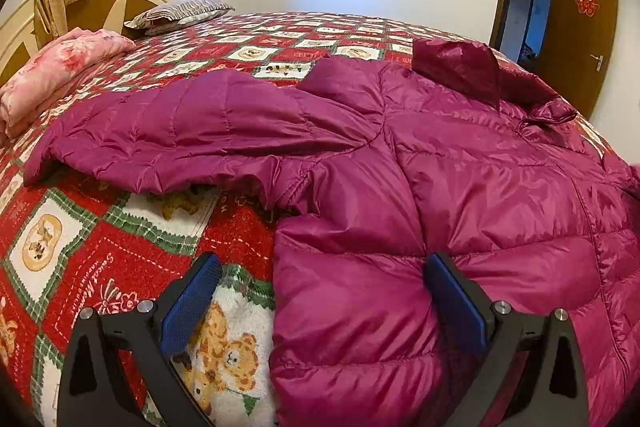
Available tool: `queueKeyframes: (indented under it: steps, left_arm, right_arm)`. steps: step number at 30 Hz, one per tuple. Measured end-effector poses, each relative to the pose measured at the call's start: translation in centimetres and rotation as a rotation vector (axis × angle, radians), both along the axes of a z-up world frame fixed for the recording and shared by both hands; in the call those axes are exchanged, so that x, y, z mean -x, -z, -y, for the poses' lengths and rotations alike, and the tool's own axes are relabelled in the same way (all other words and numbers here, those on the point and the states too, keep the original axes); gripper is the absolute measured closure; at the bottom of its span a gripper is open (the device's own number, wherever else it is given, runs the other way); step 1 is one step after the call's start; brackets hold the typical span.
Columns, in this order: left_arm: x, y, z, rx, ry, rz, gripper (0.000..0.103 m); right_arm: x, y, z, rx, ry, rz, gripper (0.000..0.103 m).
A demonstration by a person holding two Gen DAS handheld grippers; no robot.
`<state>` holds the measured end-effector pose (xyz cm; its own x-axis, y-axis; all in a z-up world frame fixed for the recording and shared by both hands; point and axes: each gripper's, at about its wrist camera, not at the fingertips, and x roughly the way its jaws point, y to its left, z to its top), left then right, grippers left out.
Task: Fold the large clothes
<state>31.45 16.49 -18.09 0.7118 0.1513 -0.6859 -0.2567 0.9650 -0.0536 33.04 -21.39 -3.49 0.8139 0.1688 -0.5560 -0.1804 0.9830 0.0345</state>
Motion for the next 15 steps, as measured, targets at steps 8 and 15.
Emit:
queueKeyframes:
  steps: [8,15]
  left_arm:
    - [0.1,0.1,-0.1,0.010,0.005,0.018,0.001]
    - [0.2,0.2,-0.2,0.014,0.009,0.027,0.001]
  right_arm:
    - [-1.4,4.2,-11.8,0.026,-0.241,-0.072,0.092]
    - [-1.9,7.8,-15.7,0.013,-0.302,-0.156,0.092]
